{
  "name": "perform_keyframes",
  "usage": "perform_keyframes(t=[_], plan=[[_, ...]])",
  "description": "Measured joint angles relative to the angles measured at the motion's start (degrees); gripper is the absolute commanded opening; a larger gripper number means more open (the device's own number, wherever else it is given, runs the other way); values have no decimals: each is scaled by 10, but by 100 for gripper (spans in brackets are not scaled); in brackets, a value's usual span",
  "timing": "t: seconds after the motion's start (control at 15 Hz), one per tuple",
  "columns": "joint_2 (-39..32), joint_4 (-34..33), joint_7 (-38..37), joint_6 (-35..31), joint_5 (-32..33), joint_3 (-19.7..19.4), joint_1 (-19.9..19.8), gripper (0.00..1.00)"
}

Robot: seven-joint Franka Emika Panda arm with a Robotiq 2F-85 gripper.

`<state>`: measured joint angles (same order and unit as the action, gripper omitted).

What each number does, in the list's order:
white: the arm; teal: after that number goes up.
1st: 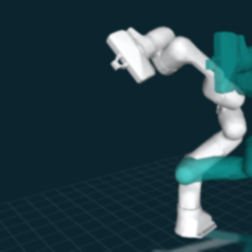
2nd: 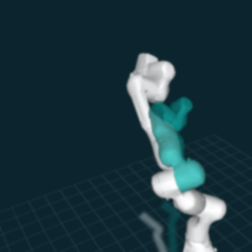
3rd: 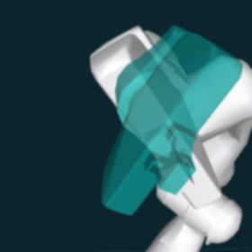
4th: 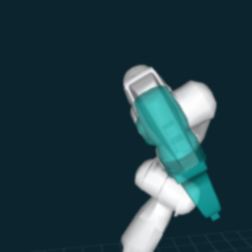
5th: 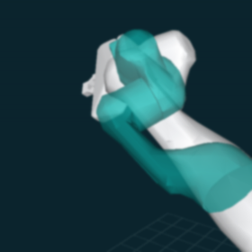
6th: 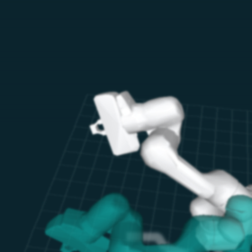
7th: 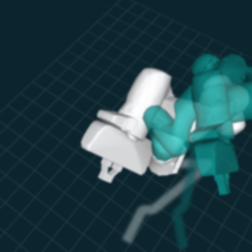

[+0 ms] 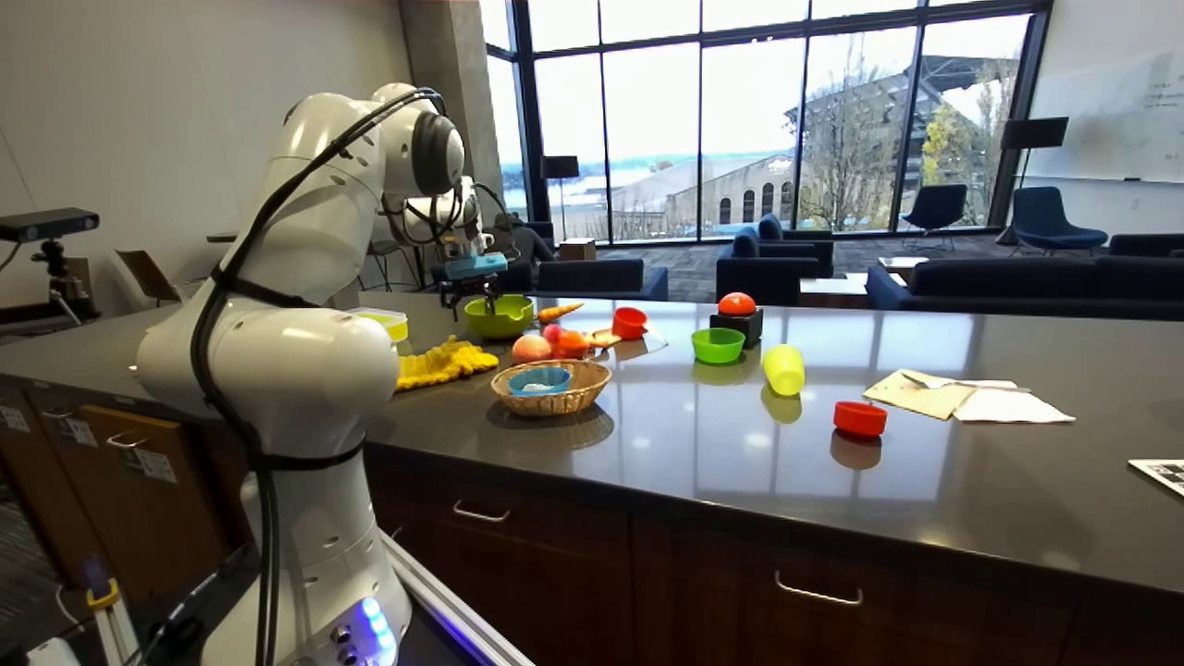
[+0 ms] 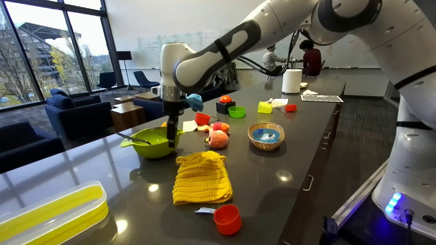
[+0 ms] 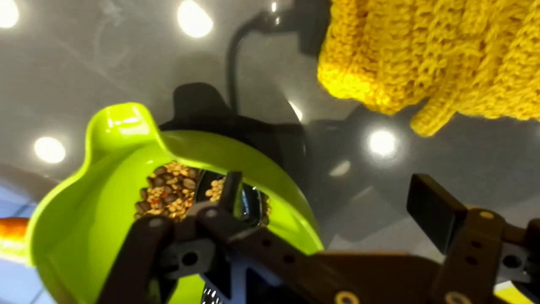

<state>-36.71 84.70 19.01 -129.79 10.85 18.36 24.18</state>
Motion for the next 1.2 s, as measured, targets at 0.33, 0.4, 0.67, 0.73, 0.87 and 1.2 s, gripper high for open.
perform_keyframes(t=[0.33,0.4,0.67,0.73,0.87,1.2], plan=[[-39,-6,17,10,-8,7,0,100],[-45,-9,21,14,-9,8,0,83],[-55,-21,33,22,-9,8,0,53],[-55,-23,37,22,-9,8,1,44],[-55,-28,44,20,-7,8,1,27],[-53,-34,56,4,20,7,6,1]])
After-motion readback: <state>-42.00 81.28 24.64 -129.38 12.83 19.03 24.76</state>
